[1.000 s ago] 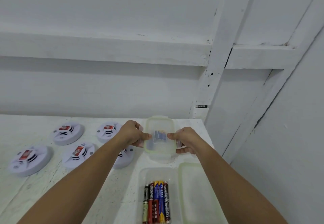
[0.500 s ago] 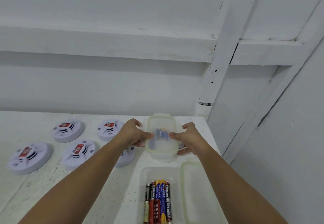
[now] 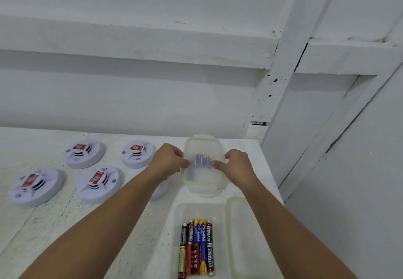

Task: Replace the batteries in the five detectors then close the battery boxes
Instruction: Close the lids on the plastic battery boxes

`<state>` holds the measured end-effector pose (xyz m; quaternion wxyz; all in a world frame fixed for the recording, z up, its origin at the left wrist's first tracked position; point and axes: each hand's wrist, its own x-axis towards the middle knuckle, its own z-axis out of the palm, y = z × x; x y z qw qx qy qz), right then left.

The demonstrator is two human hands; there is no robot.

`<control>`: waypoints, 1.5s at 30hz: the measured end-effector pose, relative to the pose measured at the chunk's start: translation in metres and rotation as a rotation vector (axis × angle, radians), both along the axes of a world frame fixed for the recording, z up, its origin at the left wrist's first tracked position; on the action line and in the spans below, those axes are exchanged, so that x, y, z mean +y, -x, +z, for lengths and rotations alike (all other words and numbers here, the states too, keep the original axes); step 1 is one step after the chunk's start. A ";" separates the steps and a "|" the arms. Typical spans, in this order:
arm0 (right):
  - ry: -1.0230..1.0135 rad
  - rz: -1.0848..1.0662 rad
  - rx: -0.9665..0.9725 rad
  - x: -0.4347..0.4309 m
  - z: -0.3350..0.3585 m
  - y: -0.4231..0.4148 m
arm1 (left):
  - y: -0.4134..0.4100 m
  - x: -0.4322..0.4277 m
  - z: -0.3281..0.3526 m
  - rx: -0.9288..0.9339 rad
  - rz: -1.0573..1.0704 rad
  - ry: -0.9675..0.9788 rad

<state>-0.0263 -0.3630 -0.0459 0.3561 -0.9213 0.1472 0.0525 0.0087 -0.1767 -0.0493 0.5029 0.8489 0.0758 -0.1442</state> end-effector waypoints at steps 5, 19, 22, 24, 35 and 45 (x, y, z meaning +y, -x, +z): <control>-0.088 0.011 0.012 -0.002 -0.003 -0.006 | -0.009 0.003 0.001 0.074 0.008 0.073; -0.178 0.033 -0.029 -0.004 -0.009 -0.013 | -0.014 0.002 0.007 0.161 -0.010 0.117; -0.257 -0.009 -0.045 -0.006 -0.016 -0.015 | -0.014 0.001 0.007 0.164 -0.008 0.122; -0.311 -0.034 -0.047 -0.007 -0.020 -0.016 | -0.014 0.002 0.007 0.166 -0.005 0.130; -0.628 -0.031 0.146 -0.016 -0.005 -0.022 | 0.002 0.006 0.003 -0.212 -0.102 -0.054; -0.522 0.134 0.042 -0.008 0.010 -0.058 | 0.023 0.005 0.016 -0.410 -0.646 -0.478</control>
